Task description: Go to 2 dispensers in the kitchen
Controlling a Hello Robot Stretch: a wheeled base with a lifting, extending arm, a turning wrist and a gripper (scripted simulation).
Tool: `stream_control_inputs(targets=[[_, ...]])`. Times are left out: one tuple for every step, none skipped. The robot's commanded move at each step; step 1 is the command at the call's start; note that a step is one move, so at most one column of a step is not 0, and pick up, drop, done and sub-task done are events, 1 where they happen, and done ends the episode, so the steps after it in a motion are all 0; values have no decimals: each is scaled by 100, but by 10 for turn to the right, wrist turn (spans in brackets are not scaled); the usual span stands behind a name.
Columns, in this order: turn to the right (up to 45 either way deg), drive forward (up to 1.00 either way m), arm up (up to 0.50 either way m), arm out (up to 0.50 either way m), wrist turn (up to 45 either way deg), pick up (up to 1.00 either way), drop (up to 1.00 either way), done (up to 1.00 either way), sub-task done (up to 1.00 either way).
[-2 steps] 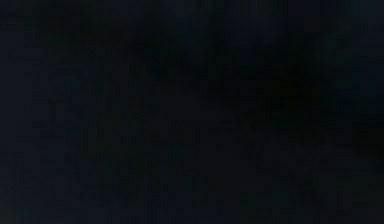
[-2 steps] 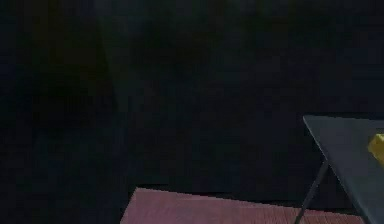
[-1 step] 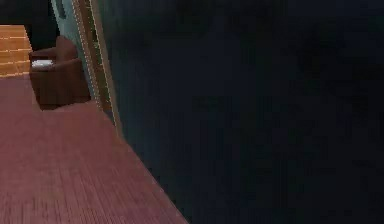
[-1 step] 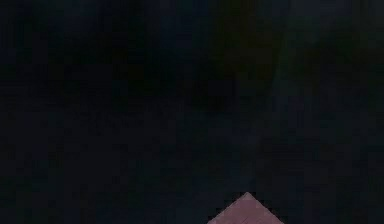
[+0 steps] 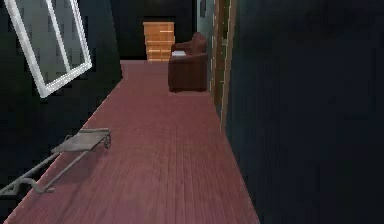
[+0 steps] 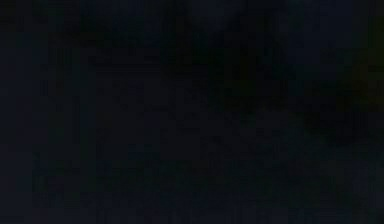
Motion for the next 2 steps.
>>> stream_control_inputs(targets=[[0, 100, 0, 0, 0, 0, 0, 0, 0], [0, 100, 0, 0, 0, 0, 0, 0, 0]])
